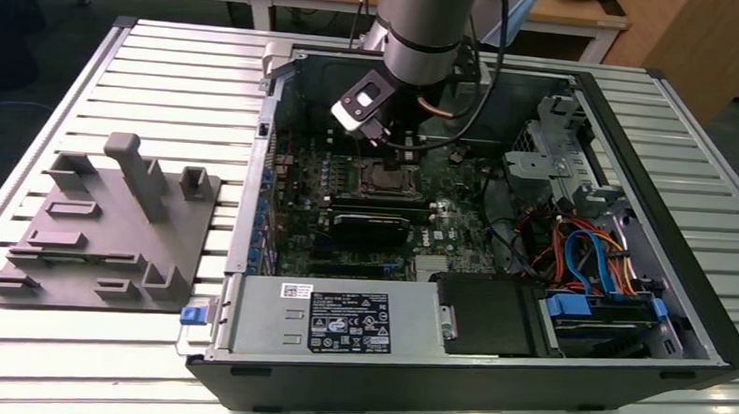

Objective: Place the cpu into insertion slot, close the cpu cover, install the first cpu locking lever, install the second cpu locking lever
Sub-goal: 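Install the first cpu locking lever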

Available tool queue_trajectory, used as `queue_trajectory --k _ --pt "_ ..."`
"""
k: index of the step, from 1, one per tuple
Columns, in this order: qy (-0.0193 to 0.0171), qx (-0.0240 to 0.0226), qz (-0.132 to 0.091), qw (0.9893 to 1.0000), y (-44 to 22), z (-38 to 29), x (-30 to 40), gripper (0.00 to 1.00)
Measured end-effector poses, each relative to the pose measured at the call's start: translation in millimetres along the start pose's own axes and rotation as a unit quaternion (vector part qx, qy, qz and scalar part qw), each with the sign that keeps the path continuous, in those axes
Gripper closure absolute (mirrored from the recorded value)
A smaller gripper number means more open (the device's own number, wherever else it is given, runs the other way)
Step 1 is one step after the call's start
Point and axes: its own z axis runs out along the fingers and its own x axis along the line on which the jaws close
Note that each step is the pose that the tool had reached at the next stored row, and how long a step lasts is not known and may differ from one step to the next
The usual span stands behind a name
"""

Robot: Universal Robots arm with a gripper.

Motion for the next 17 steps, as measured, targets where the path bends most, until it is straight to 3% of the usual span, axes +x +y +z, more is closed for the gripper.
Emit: queue_trajectory --k 5,13,17 --pt "0.0 0.0009 -0.015 0.9999 -0.3 -0.6 0.1 0.89" --pt "-0.0001 0.0008 -0.016 0.9999 -0.5 -10.0 0.7 0.89" --pt "0.0002 0.0015 -0.027 0.9996 -0.5 -10.6 0.8 0.89"
